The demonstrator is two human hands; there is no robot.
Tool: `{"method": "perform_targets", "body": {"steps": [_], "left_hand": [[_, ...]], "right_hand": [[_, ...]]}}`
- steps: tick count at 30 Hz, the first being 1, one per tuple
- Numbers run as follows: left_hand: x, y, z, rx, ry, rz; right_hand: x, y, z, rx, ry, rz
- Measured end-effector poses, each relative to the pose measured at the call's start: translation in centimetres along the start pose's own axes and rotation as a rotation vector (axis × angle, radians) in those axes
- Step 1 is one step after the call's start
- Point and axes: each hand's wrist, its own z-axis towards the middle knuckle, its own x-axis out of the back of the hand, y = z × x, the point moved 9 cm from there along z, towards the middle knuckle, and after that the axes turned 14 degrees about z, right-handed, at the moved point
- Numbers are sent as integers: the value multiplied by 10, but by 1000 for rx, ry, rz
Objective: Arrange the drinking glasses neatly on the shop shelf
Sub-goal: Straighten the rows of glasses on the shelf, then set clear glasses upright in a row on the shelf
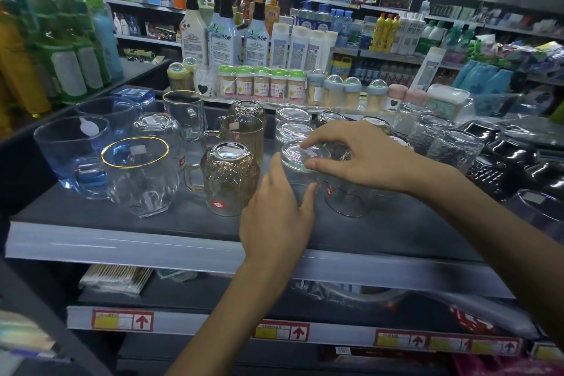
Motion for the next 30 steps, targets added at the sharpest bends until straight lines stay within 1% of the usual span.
{"method": "perform_targets", "body": {"steps": [9,12,14,15,17,19,21,23,25,27,28,30], "left_hand": [[-1,2,-4,-21,-20,-52],[11,8,-18,-49,13,-25],[27,9,-32,-55,88,25],[35,11,-39,-69,137,13],[48,25,-54,-154,217,-106],[47,49,-67,-250,220,-276],[32,81,-78,-310,138,-414],[12,121,-89,-364,46,-502],[-10,163,-99,-420,-40,-539],[-34,206,-104,-475,-98,-518],[-46,227,-105,-492,-115,-488],[-70,262,-101,-492,-140,-417]], "right_hand": [[-2,7,-6,-52,54,80],[13,-3,-23,-23,165,80],[27,-15,-46,40,263,71],[32,-22,-62,75,306,69],[41,-29,-98,101,372,99],[48,-26,-137,70,431,150],[60,-12,-182,24,523,168],[78,11,-234,-39,677,175],[97,44,-287,-153,872,195],[108,79,-331,-315,1039,166],[109,97,-344,-407,1068,155],[103,130,-354,-561,1002,181]]}}
